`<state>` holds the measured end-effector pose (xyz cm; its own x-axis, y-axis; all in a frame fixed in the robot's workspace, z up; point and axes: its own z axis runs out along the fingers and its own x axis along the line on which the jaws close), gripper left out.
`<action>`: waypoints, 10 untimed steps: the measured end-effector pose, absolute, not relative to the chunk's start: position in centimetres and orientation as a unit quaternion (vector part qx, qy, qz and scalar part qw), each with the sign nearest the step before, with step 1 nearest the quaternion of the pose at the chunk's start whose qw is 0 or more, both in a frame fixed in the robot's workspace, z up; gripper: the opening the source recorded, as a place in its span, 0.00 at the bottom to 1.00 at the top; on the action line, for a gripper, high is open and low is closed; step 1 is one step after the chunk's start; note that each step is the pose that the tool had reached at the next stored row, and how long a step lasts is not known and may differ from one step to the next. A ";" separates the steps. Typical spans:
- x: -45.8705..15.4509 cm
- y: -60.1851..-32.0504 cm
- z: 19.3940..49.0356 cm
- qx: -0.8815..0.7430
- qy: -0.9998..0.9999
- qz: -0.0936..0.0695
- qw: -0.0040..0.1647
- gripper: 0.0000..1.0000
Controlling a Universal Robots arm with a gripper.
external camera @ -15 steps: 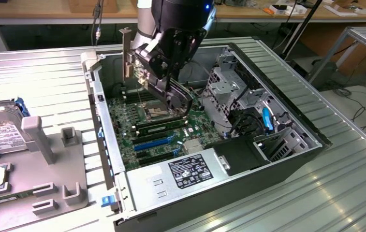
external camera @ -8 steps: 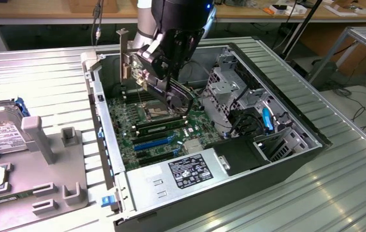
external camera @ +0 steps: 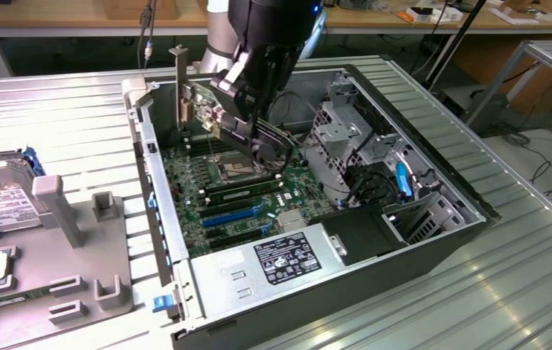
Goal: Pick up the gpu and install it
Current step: 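Insert the gpu into the slot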
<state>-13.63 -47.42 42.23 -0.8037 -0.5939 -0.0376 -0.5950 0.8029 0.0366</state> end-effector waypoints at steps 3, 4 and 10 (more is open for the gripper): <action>-13.6 -47.4 42.2 -0.328 0.944 0.023 0.012 0.27; -13.6 -47.4 42.2 -0.332 0.943 0.023 0.012 0.27; -13.6 -47.4 42.2 -0.358 0.934 0.024 0.011 0.27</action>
<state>-13.63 -47.42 42.23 -0.7440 -0.6671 -0.0375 -0.6681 0.7432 0.0365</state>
